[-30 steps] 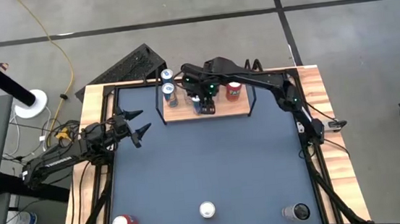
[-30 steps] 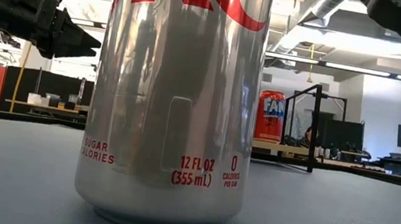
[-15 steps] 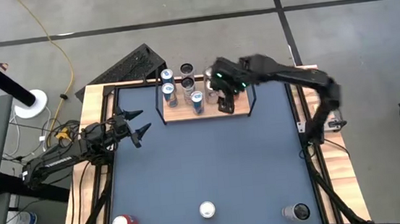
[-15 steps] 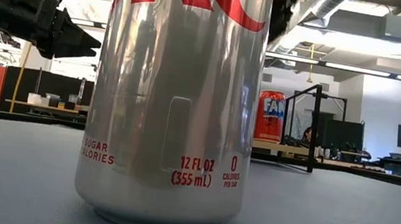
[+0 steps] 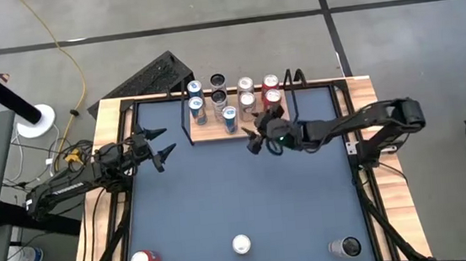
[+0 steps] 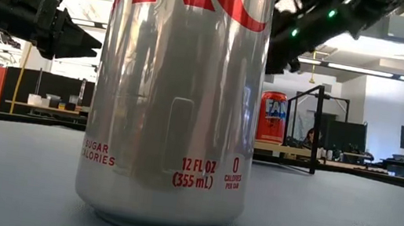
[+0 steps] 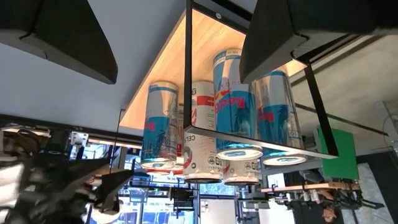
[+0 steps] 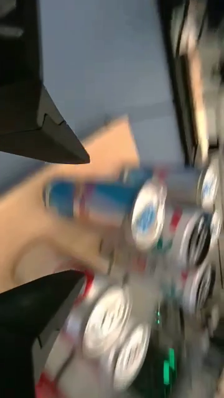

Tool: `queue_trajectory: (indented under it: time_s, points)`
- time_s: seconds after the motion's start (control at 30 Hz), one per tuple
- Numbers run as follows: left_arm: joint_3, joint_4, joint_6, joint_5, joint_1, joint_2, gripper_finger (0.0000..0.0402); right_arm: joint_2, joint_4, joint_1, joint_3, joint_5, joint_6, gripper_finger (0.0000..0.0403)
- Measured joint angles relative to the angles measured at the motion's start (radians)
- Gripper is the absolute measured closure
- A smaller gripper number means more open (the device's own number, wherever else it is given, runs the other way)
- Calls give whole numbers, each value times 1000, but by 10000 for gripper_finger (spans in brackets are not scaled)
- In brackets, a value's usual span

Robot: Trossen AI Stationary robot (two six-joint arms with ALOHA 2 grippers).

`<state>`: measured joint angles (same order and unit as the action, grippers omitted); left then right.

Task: Place canned beverage on shelf
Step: Put the blue soda can onto the shelf aligned with the other blue soda cans

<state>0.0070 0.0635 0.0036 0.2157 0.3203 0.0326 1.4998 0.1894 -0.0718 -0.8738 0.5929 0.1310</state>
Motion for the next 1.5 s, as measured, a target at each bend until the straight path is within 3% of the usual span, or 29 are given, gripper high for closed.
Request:
queue_trajectory:
  time_s: [0.07,0.17,0.37,0.47,0.8,1.5]
  points:
    - [0,0,0,0,0,0,74,49,37,15,0,98,-16,142]
    - [0,0,0,0,0,0,74,134,147,33,0,154,-62,198]
    - [0,0,0,0,0,0,74,263,287,38,1,244,-108,383]
    - [0,0,0,0,0,0,74,301,332,39,1,295,-108,396]
    - [0,0,0,0,0,0,74,403,552,2,0,302,-181,403]
    - [0,0,0,0,0,0,74,405,571,-23,-58,176,-113,403]
